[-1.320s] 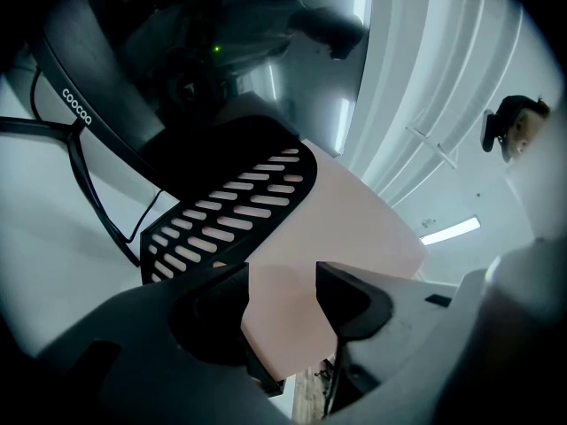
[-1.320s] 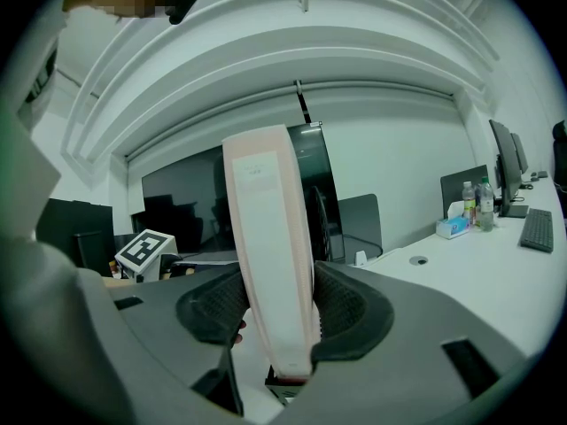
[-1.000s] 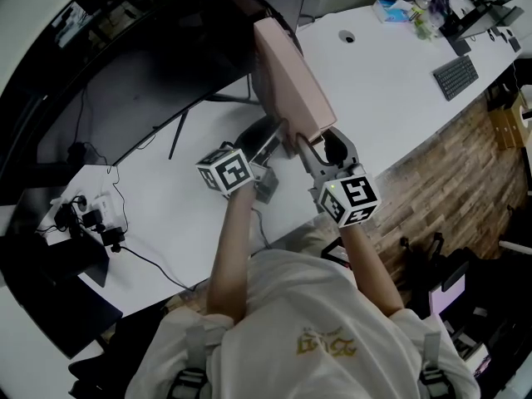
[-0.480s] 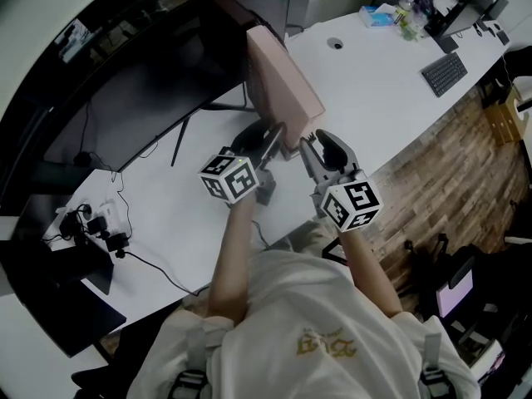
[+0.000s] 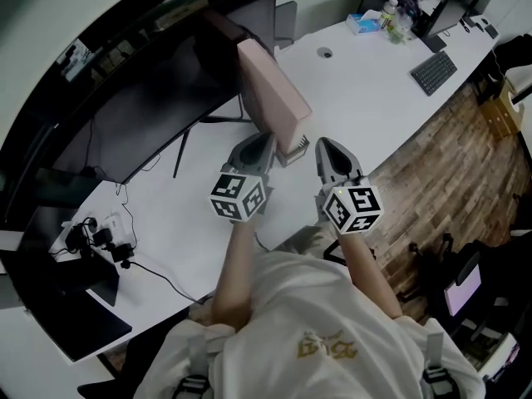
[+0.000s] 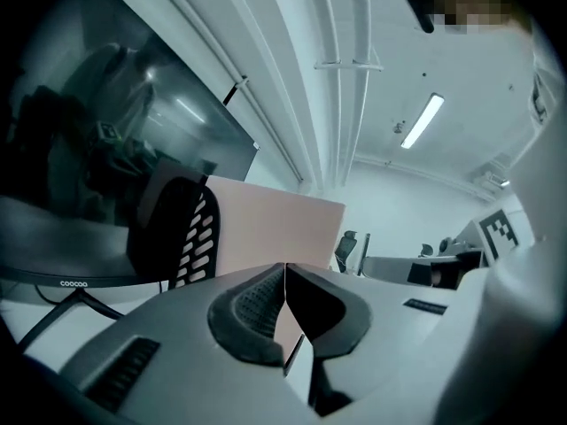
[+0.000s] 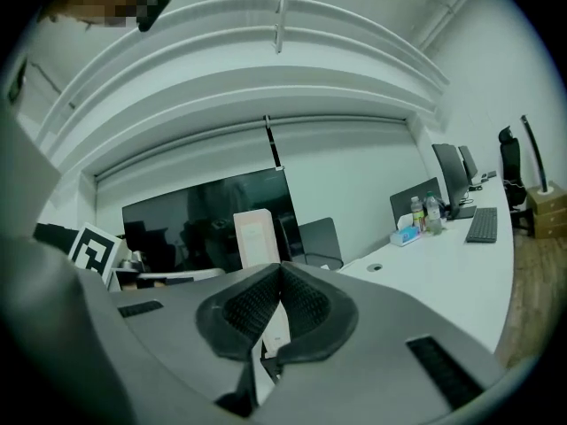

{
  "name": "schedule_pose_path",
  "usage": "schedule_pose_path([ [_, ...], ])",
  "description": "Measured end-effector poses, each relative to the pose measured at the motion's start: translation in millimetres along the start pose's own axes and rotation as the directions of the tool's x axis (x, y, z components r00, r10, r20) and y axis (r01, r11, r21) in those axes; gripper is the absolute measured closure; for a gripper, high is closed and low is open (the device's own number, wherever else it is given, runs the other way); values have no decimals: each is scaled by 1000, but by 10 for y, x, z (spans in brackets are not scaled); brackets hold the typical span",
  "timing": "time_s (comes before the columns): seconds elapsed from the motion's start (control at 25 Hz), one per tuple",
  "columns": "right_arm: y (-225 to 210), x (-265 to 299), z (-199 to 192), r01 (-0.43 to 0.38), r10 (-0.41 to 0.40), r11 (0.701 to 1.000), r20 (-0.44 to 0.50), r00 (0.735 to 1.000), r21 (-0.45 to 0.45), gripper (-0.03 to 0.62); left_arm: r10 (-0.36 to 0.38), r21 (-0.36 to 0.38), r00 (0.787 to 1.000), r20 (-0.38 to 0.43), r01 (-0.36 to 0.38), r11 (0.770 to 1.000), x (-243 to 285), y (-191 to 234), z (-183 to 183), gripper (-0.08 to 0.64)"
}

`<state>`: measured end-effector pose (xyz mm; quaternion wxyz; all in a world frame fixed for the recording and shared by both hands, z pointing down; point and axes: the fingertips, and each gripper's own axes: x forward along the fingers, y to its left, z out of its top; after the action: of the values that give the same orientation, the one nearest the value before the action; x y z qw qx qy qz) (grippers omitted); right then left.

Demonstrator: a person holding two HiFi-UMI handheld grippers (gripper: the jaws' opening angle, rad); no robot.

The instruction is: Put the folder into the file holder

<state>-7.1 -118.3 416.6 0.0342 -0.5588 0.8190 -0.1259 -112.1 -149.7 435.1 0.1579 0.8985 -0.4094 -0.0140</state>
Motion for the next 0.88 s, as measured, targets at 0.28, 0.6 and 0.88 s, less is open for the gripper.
schedule_pose_path([
  [0.28,-133,-121,79,54,-54,998,-4,999,-19,583,40,-31,998,44,-39,999,-12,0,88,545],
  [0.6,-198,-153,83,51,-51,999,6,999,13,583,51,-39,998,30,-50,998,21,14,45,545],
  [0.88,-205,-143,17,54,-54,999,-19,998,4,583,62,-58,998,30,-60,997,29,58,20,545],
])
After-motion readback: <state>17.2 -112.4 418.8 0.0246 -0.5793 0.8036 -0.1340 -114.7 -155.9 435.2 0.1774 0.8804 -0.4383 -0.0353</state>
